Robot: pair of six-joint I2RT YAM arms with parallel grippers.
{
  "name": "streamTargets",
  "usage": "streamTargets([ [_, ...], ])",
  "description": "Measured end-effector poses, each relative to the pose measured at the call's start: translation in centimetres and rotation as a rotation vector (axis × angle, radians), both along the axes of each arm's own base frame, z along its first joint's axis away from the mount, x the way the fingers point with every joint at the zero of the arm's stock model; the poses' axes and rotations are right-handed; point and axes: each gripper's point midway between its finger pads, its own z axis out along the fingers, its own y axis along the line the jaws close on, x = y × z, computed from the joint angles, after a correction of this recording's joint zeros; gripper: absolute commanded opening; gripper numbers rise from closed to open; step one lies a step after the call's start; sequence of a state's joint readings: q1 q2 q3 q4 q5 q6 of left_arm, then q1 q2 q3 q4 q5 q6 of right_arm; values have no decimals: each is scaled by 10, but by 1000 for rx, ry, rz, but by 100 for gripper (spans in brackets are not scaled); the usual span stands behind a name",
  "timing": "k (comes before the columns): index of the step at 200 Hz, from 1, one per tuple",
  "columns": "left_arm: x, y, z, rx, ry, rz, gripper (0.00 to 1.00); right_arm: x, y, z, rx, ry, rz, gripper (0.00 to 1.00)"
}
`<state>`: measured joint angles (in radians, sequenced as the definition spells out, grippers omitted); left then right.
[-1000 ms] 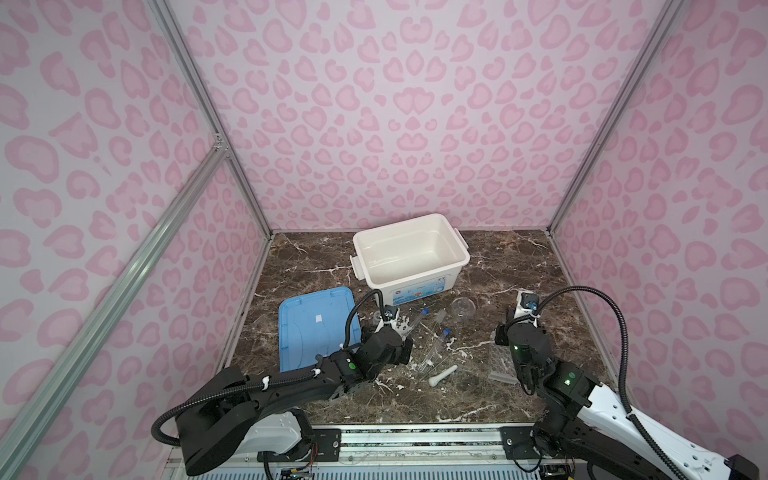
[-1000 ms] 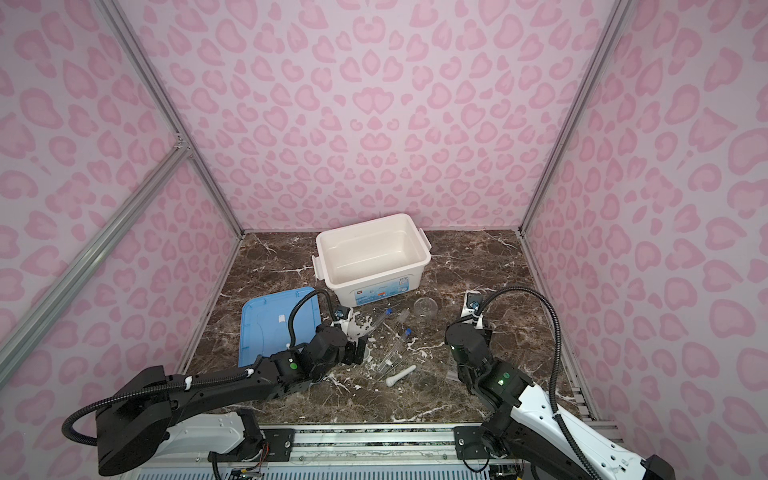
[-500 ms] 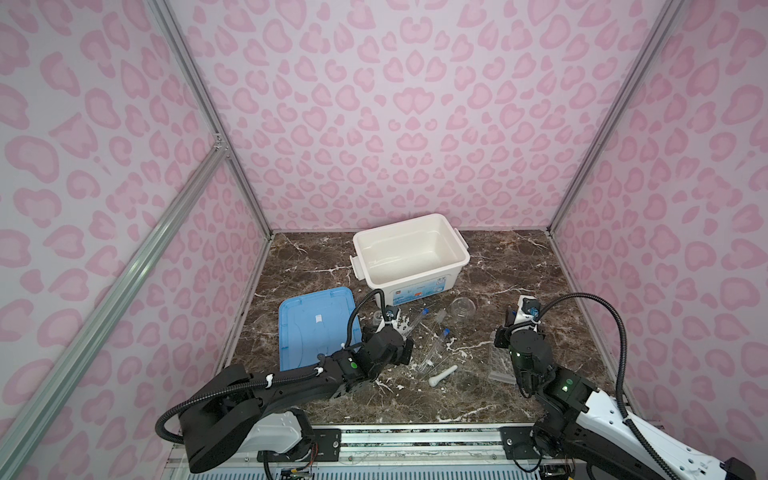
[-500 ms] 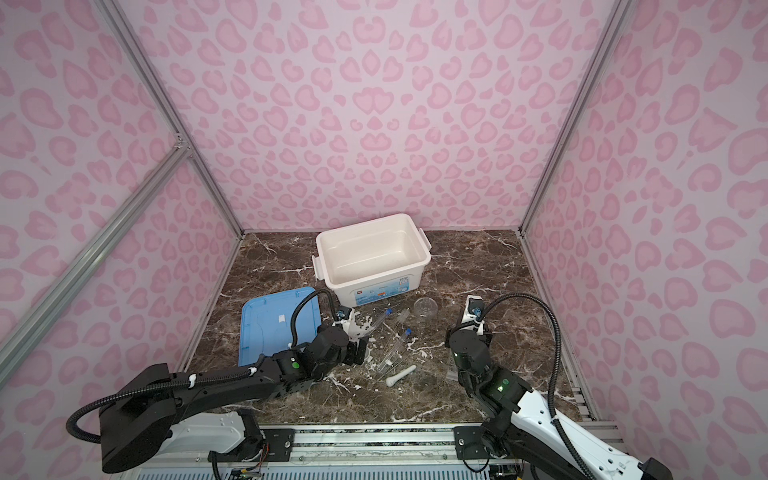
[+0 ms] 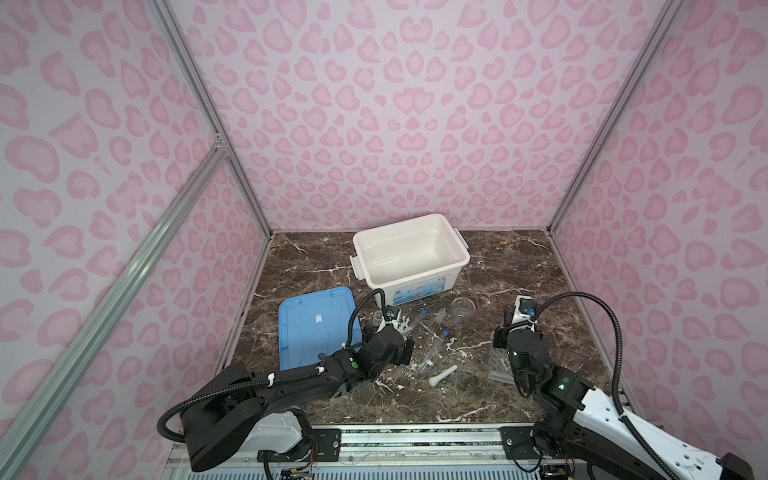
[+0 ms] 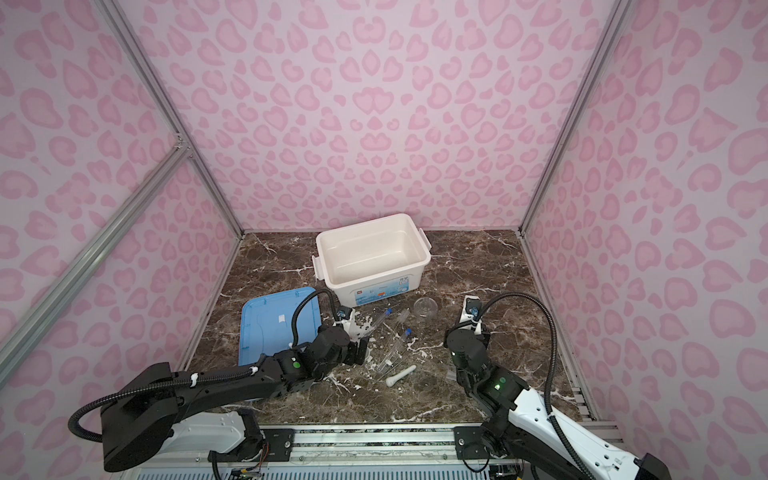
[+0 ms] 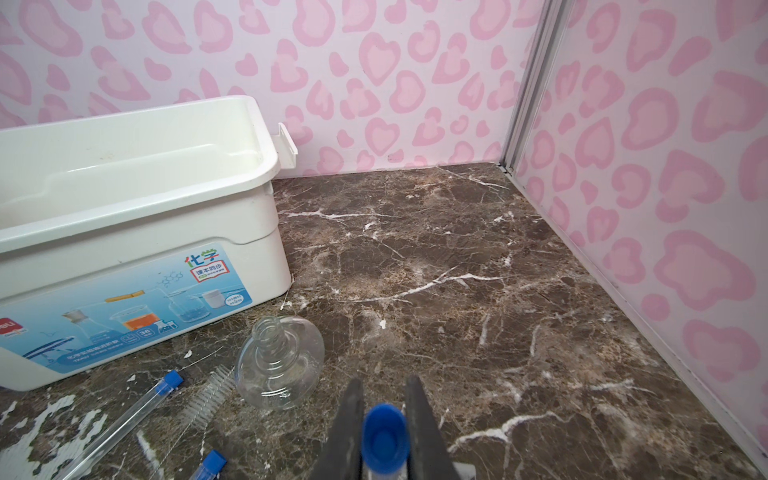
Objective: Organize the chemistry lab equipment
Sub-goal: 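Carry the test tube with the right gripper back toward its own side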
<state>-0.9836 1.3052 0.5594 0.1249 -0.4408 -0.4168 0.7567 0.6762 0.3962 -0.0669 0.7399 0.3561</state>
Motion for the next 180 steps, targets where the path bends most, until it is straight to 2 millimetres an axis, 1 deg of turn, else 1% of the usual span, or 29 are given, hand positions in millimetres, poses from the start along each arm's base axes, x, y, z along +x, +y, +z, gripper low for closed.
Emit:
streamTargets([
  [39, 0, -1, -2, 3, 6, -4, 98, -1, -1, -5, -6, 6, -1, 14],
  [154, -1, -3, -5, 5, 16, -12, 98, 2, -4, -9, 7, 7, -22, 16],
  [180, -1, -5, -5, 4, 19, -15, 98, 2, -4, -16, -1, 34, -15, 16],
])
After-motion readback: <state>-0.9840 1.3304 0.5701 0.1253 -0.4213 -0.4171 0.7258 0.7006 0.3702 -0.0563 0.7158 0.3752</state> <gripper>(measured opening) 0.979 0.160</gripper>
